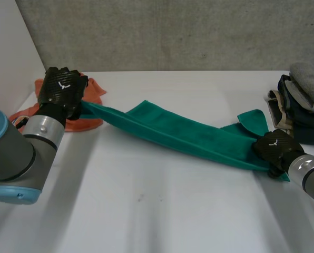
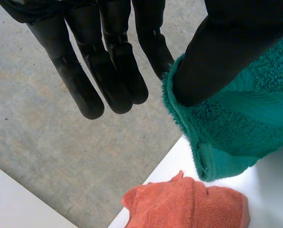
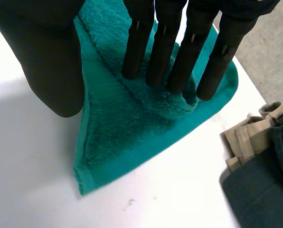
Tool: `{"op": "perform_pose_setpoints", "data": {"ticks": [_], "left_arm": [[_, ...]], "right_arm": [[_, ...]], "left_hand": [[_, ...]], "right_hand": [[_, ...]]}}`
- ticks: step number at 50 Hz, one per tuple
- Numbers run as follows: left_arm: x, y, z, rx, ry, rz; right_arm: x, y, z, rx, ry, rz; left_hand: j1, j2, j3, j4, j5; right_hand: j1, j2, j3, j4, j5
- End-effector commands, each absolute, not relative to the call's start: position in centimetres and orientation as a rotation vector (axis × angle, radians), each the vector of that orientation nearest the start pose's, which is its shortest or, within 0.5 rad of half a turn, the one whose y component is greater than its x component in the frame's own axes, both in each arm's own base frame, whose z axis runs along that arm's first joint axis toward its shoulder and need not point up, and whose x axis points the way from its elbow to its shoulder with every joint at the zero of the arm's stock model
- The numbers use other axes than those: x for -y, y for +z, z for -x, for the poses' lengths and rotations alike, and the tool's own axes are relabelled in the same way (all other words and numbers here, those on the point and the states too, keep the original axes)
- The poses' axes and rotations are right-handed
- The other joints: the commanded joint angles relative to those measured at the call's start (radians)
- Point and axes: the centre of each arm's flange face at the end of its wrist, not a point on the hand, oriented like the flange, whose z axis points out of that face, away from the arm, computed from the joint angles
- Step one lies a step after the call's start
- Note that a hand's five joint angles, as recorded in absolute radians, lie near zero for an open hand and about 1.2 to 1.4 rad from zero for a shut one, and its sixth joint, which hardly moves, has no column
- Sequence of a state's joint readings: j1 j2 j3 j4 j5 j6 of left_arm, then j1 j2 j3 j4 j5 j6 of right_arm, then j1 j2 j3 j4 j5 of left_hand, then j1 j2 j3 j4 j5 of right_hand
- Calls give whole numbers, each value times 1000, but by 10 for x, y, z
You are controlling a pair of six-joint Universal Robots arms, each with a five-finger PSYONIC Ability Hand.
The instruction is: Fold the laundry.
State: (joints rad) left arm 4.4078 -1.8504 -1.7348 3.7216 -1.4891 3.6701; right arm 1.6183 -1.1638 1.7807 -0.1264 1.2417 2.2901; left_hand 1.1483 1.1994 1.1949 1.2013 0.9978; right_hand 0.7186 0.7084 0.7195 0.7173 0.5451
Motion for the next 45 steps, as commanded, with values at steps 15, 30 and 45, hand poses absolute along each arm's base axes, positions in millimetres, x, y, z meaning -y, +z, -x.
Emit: {"op": "perform_pose_setpoints", "data": {"ticks": [15, 30, 45], "left_arm": [[295, 226, 243, -1834, -2241, -927], [235, 390, 208, -1600, -2387, -783], [293, 316, 208, -1969, -2059, -912]], "right_arm": [[316, 141, -172, -2361, -1883, 1333], [260, 391, -141, -2221, -2428, 1167], [294, 332, -180, -2381, -1987, 1337]], "left_hand": [[248, 197, 201, 195, 224], [248, 197, 201, 195, 224], [248, 197, 201, 195, 224]], "right_hand": [[678, 688, 677, 679, 677], [678, 688, 677, 679, 677], [678, 688, 677, 679, 677]]}}
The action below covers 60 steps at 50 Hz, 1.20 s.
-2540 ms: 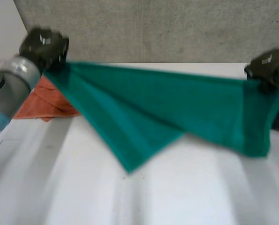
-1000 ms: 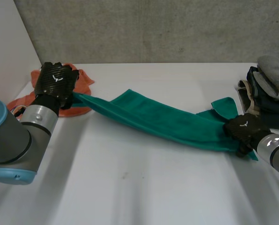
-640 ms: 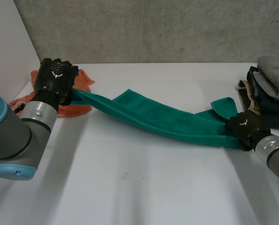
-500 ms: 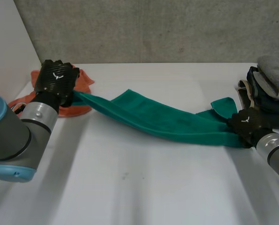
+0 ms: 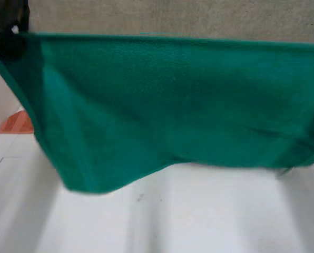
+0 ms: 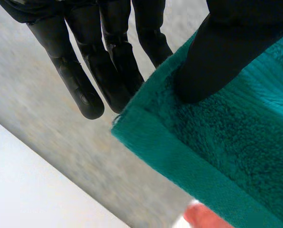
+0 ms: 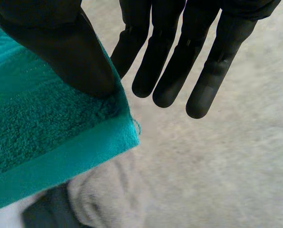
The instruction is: Fold the laundry.
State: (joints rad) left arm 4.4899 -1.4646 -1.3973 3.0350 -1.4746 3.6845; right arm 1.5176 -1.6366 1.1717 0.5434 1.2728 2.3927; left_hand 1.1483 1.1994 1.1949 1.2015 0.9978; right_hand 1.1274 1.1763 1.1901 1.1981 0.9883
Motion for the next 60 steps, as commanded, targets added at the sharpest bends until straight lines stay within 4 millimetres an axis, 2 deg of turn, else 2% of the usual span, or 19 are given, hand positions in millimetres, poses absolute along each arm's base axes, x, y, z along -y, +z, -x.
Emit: {"op": "perform_pose_setpoints", "data": {"ticks": [1, 6, 8, 11, 14, 15, 17, 23, 28, 33, 38, 42, 43, 45, 46, 50, 54, 57, 60], "left_arm": [[298, 307, 209, -1996, -2033, -923], [334, 256, 222, -2052, -1895, -1032], [352, 241, 233, -1992, -1876, -1098], [369, 241, 246, -1879, -1918, -1132], [393, 266, 260, -1654, -2077, -1076], [398, 277, 262, -1586, -2132, -1040], [410, 313, 267, -1366, -2308, -914], [403, 406, 261, -875, -2678, -528], [397, 421, 246, -904, -2700, -444], [400, 382, 247, -1092, -2633, -528], [396, 333, 251, -1250, -2575, -683], [392, 287, 254, -1397, -2504, -806], [388, 268, 254, -1460, -2467, -836], [386, 247, 254, -1530, -2425, -865], [385, 224, 254, -1603, -2374, -893], [373, 183, 256, -1739, -2265, -974], [344, 158, 246, -1869, -2082, -1076], [322, 163, 237, -1896, -1974, -1144], [286, 169, 223, -1941, -1799, -1259]], "right_arm": [[298, 323, -183, -2415, -1949, 1350], [331, 284, -190, -2562, -1919, 1347], [354, 276, -193, -2537, -2036, 1308], [381, 282, -200, -2406, -2283, 1208], [395, 301, -211, -2224, -2520, 1076], [403, 320, -216, -2079, -2687, 943], [408, 342, -218, -1920, -2842, 791], [402, 419, -214, -1381, -3207, 328], [396, 427, -219, -1319, -3216, 303], [397, 409, -222, -1437, -3151, 370], [398, 368, -227, -1639, -2976, 572], [402, 311, -234, -1797, -2762, 782], [403, 283, -235, -1887, -2659, 849], [404, 261, -235, -1962, -2582, 889], [403, 240, -235, -2042, -2500, 928], [395, 199, -233, -2217, -2290, 1024], [374, 178, -227, -2374, -2074, 1168], [348, 169, -221, -2471, -1876, 1308], [324, 180, -213, -2514, -1764, 1415]], "left_hand": [[248, 197, 201, 195, 224], [248, 197, 201, 195, 224], [248, 197, 201, 195, 224], [248, 197, 201, 195, 224], [248, 197, 201, 195, 224], [248, 197, 201, 195, 224], [248, 197, 201, 195, 224], [248, 197, 201, 195, 224], [248, 197, 201, 195, 224], [248, 197, 201, 195, 224], [248, 197, 201, 195, 224], [248, 197, 201, 195, 224], [248, 197, 201, 195, 224], [248, 197, 201, 195, 224], [248, 197, 201, 195, 224], [248, 197, 201, 195, 224], [248, 197, 201, 195, 224], [248, 197, 201, 195, 224], [248, 197, 201, 195, 224]], "right_hand": [[269, 220, 206, 198, 233], [269, 220, 206, 198, 233], [269, 220, 206, 198, 233], [269, 220, 206, 198, 233], [269, 220, 206, 198, 233], [269, 220, 206, 198, 233], [269, 220, 206, 198, 233], [269, 220, 206, 198, 233], [269, 220, 206, 198, 233], [269, 220, 206, 198, 233], [269, 220, 206, 198, 233], [269, 220, 206, 198, 233], [269, 220, 206, 198, 233], [269, 220, 206, 198, 233], [269, 220, 206, 198, 233], [269, 220, 206, 198, 233], [269, 220, 206, 198, 233], [269, 220, 206, 198, 233], [269, 220, 206, 198, 233]]}}
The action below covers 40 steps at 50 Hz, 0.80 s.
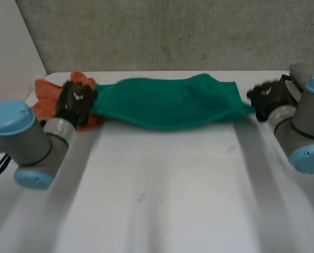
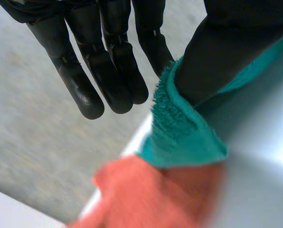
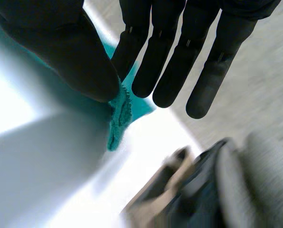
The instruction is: Fold the laundry.
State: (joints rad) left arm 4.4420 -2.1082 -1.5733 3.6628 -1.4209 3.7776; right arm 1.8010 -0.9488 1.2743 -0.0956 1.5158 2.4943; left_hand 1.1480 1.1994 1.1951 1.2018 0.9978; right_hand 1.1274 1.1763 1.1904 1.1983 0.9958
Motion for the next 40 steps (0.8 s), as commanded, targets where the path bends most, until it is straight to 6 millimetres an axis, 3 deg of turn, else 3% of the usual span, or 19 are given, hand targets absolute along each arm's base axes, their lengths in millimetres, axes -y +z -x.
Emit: {"op": "perform_pose_setpoints", "data": {"ticks": [1, 4, 5, 8, 11, 15, 20, 23, 25, 28, 33, 40], "left_arm": [[266, 171, 215, -1982, -1694, -1316], [234, 175, 201, -2074, -1524, -1392], [211, 175, 193, -2151, -1397, -1446], [171, 176, 182, -2308, -1144, -1552], [158, 178, 181, -2332, -1065, -1619], [172, 185, 187, -2248, -1187, -1612], [221, 186, 205, -2085, -1423, -1530], [245, 187, 225, -2025, -1546, -1498], [258, 185, 231, -2017, -1578, -1467], [284, 179, 238, -2010, -1597, -1405], [324, 170, 249, -1956, -1612, -1293], [360, 167, 262, -1855, -1706, -1204]], "right_arm": [[305, 186, -205, -2557, -1663, 1490], [275, 191, -188, -2619, -1472, 1629], [255, 194, -176, -2644, -1329, 1743], [228, 201, -158, -2649, -1150, 1896], [224, 205, -149, -2658, -1162, 1923], [234, 205, -145, -2671, -1293, 1858], [260, 194, -152, -2669, -1492, 1704], [280, 185, -170, -2601, -1620, 1681], [293, 179, -187, -2519, -1732, 1678], [311, 176, -195, -2485, -1842, 1664], [358, 167, -207, -2433, -2099, 1583], [396, 162, -227, -2305, -2307, 1546]], "left_hand": [[248, 197, 201, 194, 224], [248, 197, 201, 194, 224], [248, 197, 201, 194, 224], [248, 197, 201, 194, 224], [248, 197, 201, 194, 224], [248, 197, 201, 194, 224], [248, 197, 201, 194, 224], [248, 197, 201, 194, 224], [248, 197, 201, 194, 224], [248, 197, 201, 194, 224], [248, 197, 201, 194, 224], [248, 197, 201, 194, 224]], "right_hand": [[269, 220, 206, 198, 226], [269, 220, 206, 198, 226], [269, 220, 206, 198, 226], [269, 220, 206, 198, 226], [269, 220, 206, 198, 226], [269, 220, 206, 198, 226], [269, 220, 206, 198, 226], [269, 220, 206, 198, 226], [269, 220, 206, 198, 226], [269, 220, 206, 198, 226], [269, 220, 206, 198, 226], [269, 220, 206, 198, 226]]}}
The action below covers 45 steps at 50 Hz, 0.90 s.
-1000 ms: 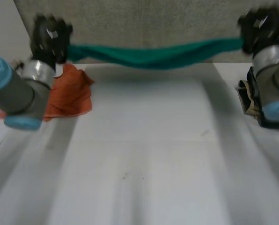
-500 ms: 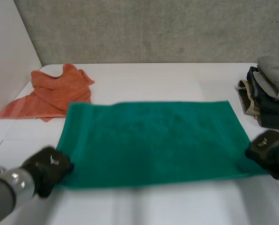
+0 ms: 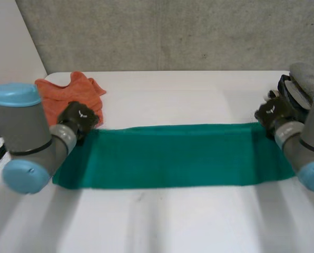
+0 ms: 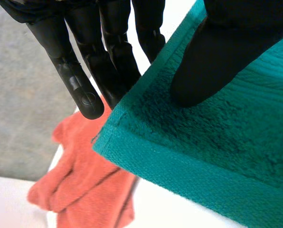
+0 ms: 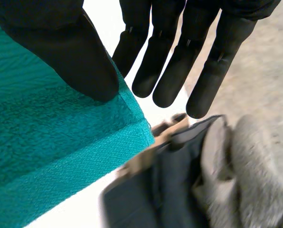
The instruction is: Fold the laundry.
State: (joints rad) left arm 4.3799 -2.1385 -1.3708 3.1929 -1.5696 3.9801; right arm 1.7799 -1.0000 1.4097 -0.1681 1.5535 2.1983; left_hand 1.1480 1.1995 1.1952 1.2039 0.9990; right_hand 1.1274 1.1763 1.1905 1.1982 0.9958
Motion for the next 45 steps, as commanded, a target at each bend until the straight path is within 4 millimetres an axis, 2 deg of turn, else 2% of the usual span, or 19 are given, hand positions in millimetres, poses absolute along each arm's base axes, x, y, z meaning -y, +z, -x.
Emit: {"op": "perform_pose_setpoints", "data": {"ticks": [1, 4, 5, 6, 7, 8, 9, 11, 14, 19, 21, 23, 26, 29, 32, 38, 42, 45], "left_arm": [[366, 167, 264, -1835, -1731, -1186], [369, 164, 271, -1811, -1765, -1185], [369, 160, 277, -1801, -1783, -1193], [367, 158, 280, -1798, -1788, -1200], [366, 158, 283, -1789, -1799, -1203], [365, 159, 286, -1781, -1809, -1204], [362, 158, 290, -1773, -1823, -1210], [358, 156, 294, -1778, -1830, -1221], [346, 159, 299, -1808, -1850, -1225], [319, 184, 287, -1898, -1919, -1159], [309, 186, 283, -1935, -1927, -1146], [298, 187, 278, -1987, -1936, -1125], [283, 189, 272, -2051, -1948, -1104], [272, 183, 269, -2105, -1954, -1102], [268, 179, 269, -2108, -1972, -1118], [267, 174, 270, -2098, -1992, -1129], [267, 174, 270, -2100, -1989, -1127], [268, 174, 270, -2100, -1989, -1125]], "right_arm": [[405, 160, -229, -2287, -2345, 1533], [414, 154, -233, -2258, -2371, 1527], [419, 152, -236, -2246, -2398, 1510], [422, 151, -236, -2250, -2412, 1501], [423, 151, -237, -2244, -2425, 1490], [423, 148, -239, -2240, -2422, 1492], [421, 151, -243, -2224, -2431, 1472], [418, 156, -247, -2212, -2435, 1433], [401, 174, -239, -2260, -2379, 1253], [363, 191, -224, -2337, -2167, 1101], [353, 190, -214, -2370, -2065, 1071], [342, 183, -196, -2429, -1906, 1043], [331, 167, -176, -2474, -1714, 1027], [327, 159, -161, -2504, -1636, 991], [328, 155, -151, -2510, -1633, 976], [335, 146, -145, -2498, -1699, 997], [341, 132, -144, -2509, -1702, 1023], [343, 126, -143, -2512, -1694, 1052]], "left_hand": [[248, 197, 201, 192, 223], [248, 197, 201, 192, 223], [167, 116, 120, 111, 142], [-238, -289, -285, -293, -263], [-759, -810, -806, -815, -784], [-974, -1025, -1021, -1029, -999], [-779, -830, -826, -835, -804], [-974, -1025, -1021, -1029, -999], [-974, -1025, -1021, -1029, -999], [-974, -1025, -1021, -1029, -999], [-974, -1025, -1021, -1029, -999], [-974, -1025, -1021, -1029, -999], [-974, -1025, -1021, -1029, -999], [-974, -1025, -1021, -1029, -999], [-974, -1025, -1021, -1029, -999], [-974, -1025, -1021, -1029, -999], [-974, -1025, -1021, -1029, -999], [-974, -1025, -1021, -1029, -999]], "right_hand": [[269, 220, 206, 198, 226], [269, 220, 206, 198, 226], [-61, -110, -125, -132, -104], [-544, -593, -607, -615, -587], [-953, -1002, -1016, -1024, -996], [-953, -1002, -1016, -1024, -996], [-953, -1002, -1016, -1024, -996], [-953, -1002, -1016, -1024, -996], [-953, -1002, -1016, -1024, -996], [-953, -1002, -1016, -1024, -996], [-953, -1002, -1016, -1024, -996], [-913, -962, -977, -984, -956], [-729, -778, -792, -799, -772], [-661, -710, -724, -732, -704], [-567, -616, -630, -638, -610], [-529, -578, -592, -599, -572], [-493, -542, -557, -564, -537], [-344, -393, -407, -415, -387]]}}
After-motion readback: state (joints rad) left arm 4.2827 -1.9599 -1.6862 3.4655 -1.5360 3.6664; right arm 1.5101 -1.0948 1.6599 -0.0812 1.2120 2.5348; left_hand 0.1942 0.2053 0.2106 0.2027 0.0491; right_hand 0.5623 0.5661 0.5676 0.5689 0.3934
